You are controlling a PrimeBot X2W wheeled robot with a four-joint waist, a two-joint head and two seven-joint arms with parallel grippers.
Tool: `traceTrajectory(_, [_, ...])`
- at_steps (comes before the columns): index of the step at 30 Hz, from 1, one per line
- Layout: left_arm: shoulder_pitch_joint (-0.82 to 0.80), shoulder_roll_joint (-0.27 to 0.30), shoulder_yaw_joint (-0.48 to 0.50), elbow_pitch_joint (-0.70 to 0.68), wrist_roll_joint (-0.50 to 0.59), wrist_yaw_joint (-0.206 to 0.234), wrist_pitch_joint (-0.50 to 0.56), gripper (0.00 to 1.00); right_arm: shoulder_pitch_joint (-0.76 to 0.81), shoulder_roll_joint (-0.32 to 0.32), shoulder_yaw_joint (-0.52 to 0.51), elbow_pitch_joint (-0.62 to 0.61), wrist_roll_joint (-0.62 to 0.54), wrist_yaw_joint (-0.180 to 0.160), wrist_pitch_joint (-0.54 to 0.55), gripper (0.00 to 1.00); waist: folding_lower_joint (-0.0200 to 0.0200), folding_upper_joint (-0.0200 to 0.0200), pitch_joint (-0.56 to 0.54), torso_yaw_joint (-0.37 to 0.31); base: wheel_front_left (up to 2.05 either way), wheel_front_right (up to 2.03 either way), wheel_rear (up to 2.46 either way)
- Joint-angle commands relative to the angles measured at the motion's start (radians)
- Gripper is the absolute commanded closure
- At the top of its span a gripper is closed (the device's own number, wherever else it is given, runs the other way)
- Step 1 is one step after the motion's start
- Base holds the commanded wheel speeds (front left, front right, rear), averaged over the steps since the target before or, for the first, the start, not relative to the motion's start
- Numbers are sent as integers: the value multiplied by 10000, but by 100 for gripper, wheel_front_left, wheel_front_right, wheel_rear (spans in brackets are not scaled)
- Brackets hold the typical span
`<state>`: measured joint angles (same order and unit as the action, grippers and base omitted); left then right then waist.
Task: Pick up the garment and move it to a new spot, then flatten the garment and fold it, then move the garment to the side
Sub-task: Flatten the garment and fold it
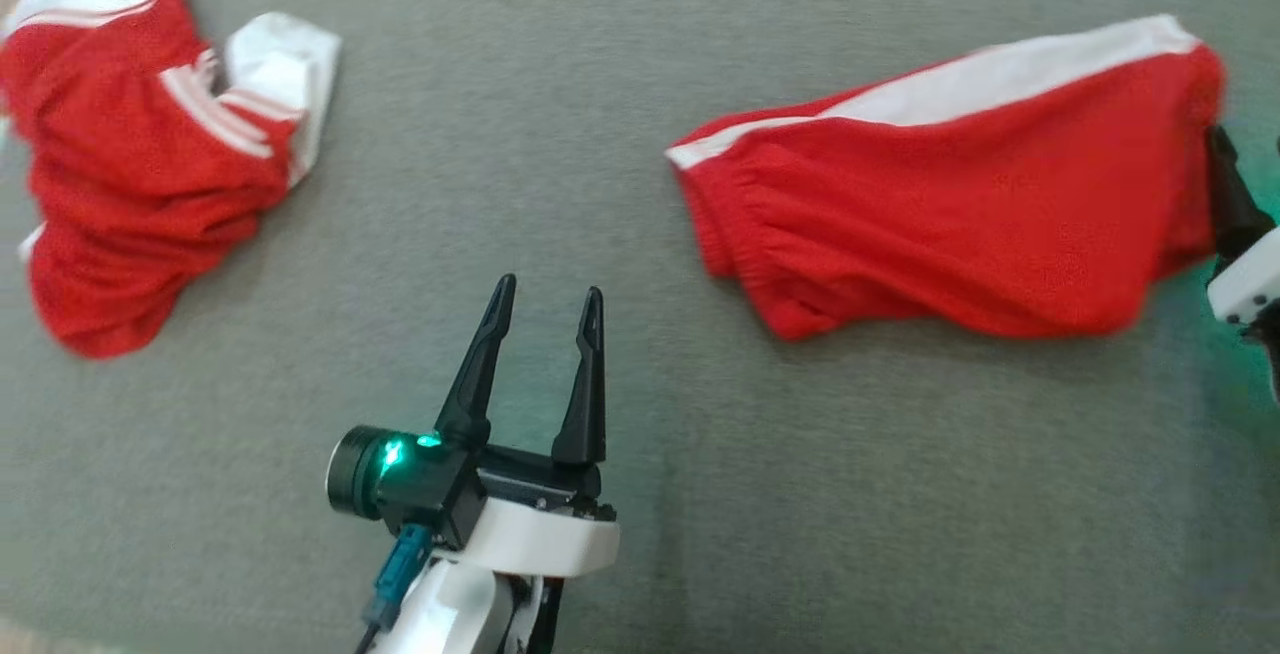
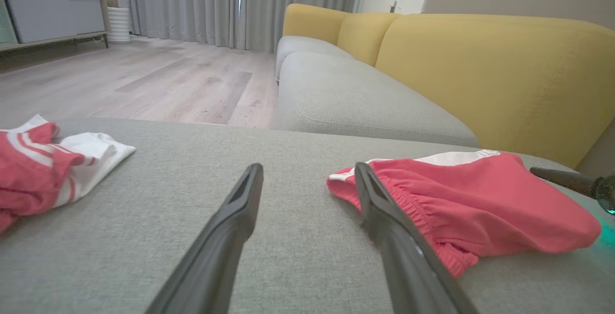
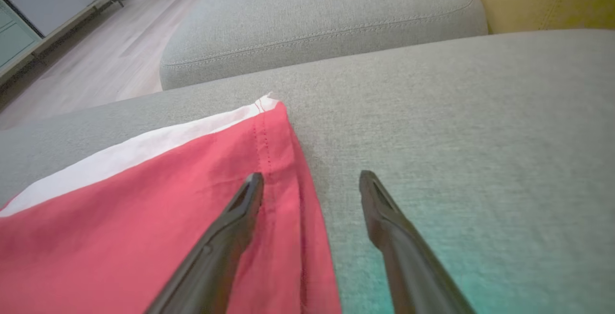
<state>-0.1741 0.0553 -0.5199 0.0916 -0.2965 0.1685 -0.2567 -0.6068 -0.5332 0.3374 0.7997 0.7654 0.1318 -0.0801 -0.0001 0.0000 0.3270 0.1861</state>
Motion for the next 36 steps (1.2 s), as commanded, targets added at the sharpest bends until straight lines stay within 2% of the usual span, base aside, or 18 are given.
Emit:
traceTrajectory(1, [-36,-33,236,-371,81,63,-50,0,-232,-28,38,-29,-52,-11,24,0,1,0,125,369,0,0,0])
traceTrajectory(6, [-26,-46,1,-583,-13,98,-50,0,-785,149,11,1293,-155,-11,246,0,1,0,202,720,0,0,0])
traceTrajectory(7, [-30,-47,-24,-601,-28,125,-50,0,-869,196,69,1488,-181,-11,331,6,1,0,203,740,0,0,0])
traceTrajectory(8, [-34,-48,-37,-614,-41,155,-50,0,-935,244,133,1652,-188,-11,424,16,1,0,204,749,0,0,0])
traceTrajectory(9, [-38,-48,-41,-625,-52,186,-50,0,-988,291,203,1778,-178,-11,519,51,1,0,203,743,0,0,0])
traceTrajectory(10, [-39,-48,-38,-626,-56,214,-50,0,-1025,343,284,1853,-147,-11,613,56,1,0,200,716,0,0,0])
traceTrajectory(11, [-36,-49,-27,-616,-70,237,-50,0,-1053,388,366,1887,-86,-11,693,100,1,0,193,663,0,0,0])
traceTrajectory(19, [-76,-50,64,-435,-139,155,-51,0,-1120,376,804,1748,292,-11,264,100,1,0,-38,-222,0,0,0])
traceTrajectory(26, [-107,-50,133,-209,-72,-20,-51,0,-893,-450,1094,1638,396,-11,-223,100,1,0,-327,-1004,0,0,0])
traceTrajectory(31, [-95,-50,69,-135,-80,-41,-51,0,-946,-937,1286,1517,346,-11,-439,100,1,0,-438,-1220,0,0,0])
traceTrajectory(36, [14,-50,-11,26,-108,-100,-51,0,-1142,-800,1393,1025,475,-11,-741,100,1,0,-768,-1212,0,0,0])
